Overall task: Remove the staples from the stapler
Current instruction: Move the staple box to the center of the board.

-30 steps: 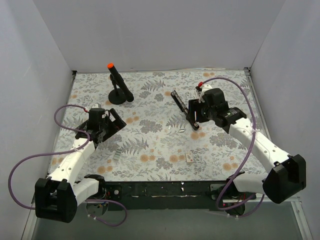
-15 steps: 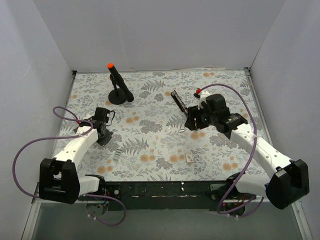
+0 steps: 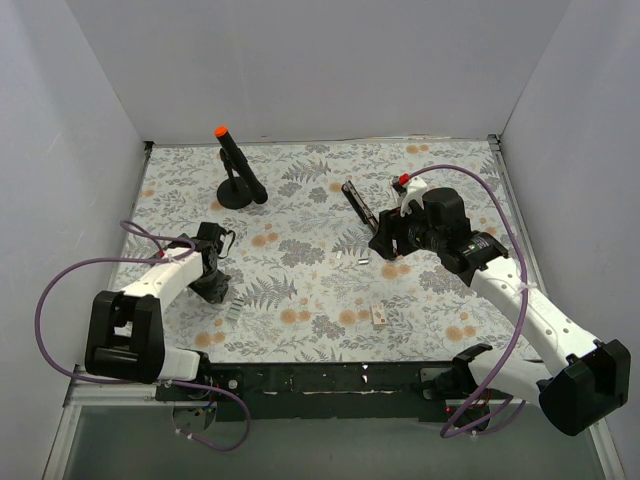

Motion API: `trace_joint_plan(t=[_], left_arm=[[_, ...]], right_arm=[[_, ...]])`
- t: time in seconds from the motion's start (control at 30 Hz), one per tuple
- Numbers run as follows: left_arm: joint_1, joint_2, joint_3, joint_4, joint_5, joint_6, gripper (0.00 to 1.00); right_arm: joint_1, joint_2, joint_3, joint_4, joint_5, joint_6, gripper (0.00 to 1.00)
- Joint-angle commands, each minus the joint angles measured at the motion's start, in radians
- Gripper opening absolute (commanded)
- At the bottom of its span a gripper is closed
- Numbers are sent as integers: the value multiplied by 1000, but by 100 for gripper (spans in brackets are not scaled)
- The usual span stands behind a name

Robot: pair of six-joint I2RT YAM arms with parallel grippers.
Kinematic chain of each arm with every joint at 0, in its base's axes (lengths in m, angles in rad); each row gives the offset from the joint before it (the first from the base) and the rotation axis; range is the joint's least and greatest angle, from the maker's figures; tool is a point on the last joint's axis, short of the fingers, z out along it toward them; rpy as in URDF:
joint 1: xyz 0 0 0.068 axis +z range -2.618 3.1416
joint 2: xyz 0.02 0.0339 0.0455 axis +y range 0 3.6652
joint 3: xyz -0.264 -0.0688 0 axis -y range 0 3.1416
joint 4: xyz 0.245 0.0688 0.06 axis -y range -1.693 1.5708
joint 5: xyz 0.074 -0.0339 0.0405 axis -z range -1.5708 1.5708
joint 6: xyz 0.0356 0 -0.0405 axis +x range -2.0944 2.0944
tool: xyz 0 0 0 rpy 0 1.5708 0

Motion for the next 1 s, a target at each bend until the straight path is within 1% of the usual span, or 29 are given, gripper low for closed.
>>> trace_joint_plan(t=[0.0,0.33,0.43,0.47,0.57,0.63,0.67,0.73,0.77,0.8,0.83,0.87,0.9,0.93,0.97], left_arm=[[-1,-9,-34,35,78,11,0],[-12,-67,-71,98,210,51,0],[-24,-99,-105,152,314,57,0],[-32,-104,-112,165,371,55,0],[-75,-137,-140,213,434,37,0],[-98,-156,-137,227,439,32,0],[-100,-174,-123,224,434,37,0],[-98,-190,-91,163,352,20,0],[-98,-199,-51,131,300,-4,0],[-98,-199,-28,63,196,-15,0],[-98,-200,-11,32,139,-27,0],[-98,-200,4,-3,88,-46,0],[-95,-191,27,-82,44,-99,0],[-86,-188,32,-113,-18,-116,0],[-78,-184,32,-149,-27,-123,0]], right_arm=[[3,-20,-2,45,-18,-14,70],[3,-15,0,51,-34,5,70],[5,-16,-3,55,-32,11,70],[5,-17,-3,58,-38,14,70],[3,-20,-8,66,-49,20,70],[3,-23,-11,69,-49,21,70],[3,-25,-11,68,-49,23,70],[3,-25,-9,62,-54,23,70],[3,-25,-9,60,-58,24,70],[3,-31,-11,59,-58,26,70],[3,-35,-12,59,-61,26,70],[3,-40,-14,59,-61,28,70],[5,-45,-16,59,-63,28,70],[3,-48,-17,55,-64,26,70],[3,-52,-17,52,-60,24,70]])
